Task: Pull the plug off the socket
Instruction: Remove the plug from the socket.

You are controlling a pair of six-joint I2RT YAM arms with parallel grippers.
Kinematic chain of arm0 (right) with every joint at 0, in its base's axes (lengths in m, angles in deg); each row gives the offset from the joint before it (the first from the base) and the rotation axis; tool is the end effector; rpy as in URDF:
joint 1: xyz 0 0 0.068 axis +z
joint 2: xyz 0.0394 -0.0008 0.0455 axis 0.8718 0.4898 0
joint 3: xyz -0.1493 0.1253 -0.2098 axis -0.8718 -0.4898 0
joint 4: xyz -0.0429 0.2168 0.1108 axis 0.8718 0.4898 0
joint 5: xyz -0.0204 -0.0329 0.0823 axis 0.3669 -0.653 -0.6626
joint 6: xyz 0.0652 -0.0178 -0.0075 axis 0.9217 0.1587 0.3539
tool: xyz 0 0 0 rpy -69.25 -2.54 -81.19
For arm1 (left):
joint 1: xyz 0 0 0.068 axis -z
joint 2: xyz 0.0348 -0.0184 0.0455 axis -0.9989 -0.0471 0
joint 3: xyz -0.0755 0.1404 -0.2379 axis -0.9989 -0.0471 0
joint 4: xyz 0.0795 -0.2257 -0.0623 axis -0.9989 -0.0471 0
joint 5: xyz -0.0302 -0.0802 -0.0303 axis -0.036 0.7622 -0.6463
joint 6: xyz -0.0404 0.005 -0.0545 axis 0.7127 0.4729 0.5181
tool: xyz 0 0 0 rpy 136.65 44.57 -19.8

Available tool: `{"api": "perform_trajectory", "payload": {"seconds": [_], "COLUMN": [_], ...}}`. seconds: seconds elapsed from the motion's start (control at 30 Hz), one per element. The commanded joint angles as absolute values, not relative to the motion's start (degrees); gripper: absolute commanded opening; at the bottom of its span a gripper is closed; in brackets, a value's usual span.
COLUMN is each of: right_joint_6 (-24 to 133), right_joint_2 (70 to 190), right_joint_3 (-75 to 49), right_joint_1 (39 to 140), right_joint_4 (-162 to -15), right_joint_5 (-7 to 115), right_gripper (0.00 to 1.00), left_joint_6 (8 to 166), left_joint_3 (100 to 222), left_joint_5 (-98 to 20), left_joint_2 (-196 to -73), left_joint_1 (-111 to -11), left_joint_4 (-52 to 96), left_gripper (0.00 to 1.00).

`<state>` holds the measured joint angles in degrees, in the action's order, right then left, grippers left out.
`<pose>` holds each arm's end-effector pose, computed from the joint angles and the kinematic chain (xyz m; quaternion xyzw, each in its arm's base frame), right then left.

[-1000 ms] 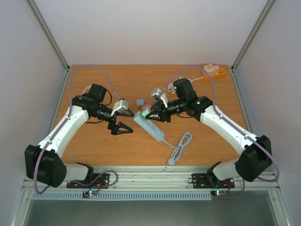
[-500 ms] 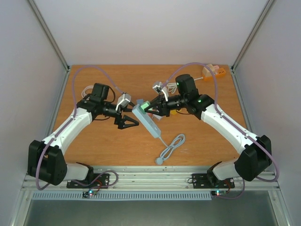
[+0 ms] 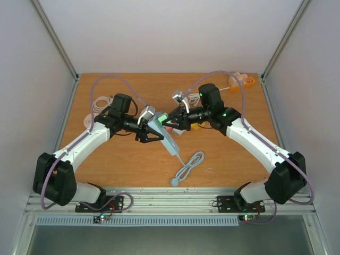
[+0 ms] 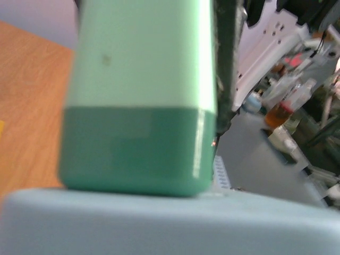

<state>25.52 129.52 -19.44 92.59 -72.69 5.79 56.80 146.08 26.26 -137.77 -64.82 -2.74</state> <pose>0.2339 0.1991 0.3523 -0.5604 0.5622 0.4388 0.4210 0.2263 -0.1504 0.2954 0.4792 0.6078 -0.5603 0.2951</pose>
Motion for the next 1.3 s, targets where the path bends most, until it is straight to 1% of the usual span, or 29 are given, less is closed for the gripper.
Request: {"api": "perform_trajectory", "payload": {"seconds": [0.0,0.1,0.13,0.37,0.5,0.53,0.63,0.77,1.0,1.1,1.27], "right_joint_6": [27.52,27.59,27.68,28.97,28.58,28.05,27.27,27.53,30.00,29.65,27.23], "right_joint_2": [127.90,127.95,127.97,127.83,127.01,126.77,126.32,126.49,126.91,127.54,127.44], "right_joint_3": [-20.15,-20.51,-20.65,-21.85,-23.58,-23.95,-24.44,-24.22,-26.58,-25.90,-23.37], "right_joint_1": [92.44,92.16,92.07,90.37,89.59,89.59,89.59,89.67,89.76,89.85,89.85], "right_joint_4": [-76.06,-76.48,-76.64,-78.97,-81.54,-81.69,-81.27,-80.92,-84.89,-83.94,-79.69], "right_joint_5": [2.96,2.50,2.43,0.36,-1.84,-1.71,0.58,3.26,6.60,5.50,4.51], "right_gripper": [0.01,0.01,0.01,0.01,0.01,0.01,0.01,0.01,0.01,0.01,0.01], "left_joint_6": [57.92,57.69,57.55,55.26,54.31,53.13,52.38,56.27,60.84,59.73,52.82], "left_joint_3": [145.33,145.04,145.04,145.62,146.31,146.78,147.22,146.56,144.53,144.67,145.83], "left_joint_5": [29.57,30.11,30.30,31.22,32.98,32.99,30.25,25.05,24.74,24.37,23.23], "left_joint_2": [-138.22,-138.08,-138.01,-137.65,-137.68,-137.65,-137.65,-137.64,-136.73,-136.89,-136.34], "left_joint_1": [-64.63,-64.61,-64.62,-64.71,-64.97,-65.05,-65.06,-64.93,-64.93,-64.98,-64.67], "left_joint_4": [0.89,0.84,0.60,-2.35,-4.74,-6.03,-7.01,-3.20,2.63,0.96,-5.91], "left_gripper": [0.56,0.37,0.35,0.33,0.23,0.18,0.17,0.10,0.01,0.01,0.00]}}
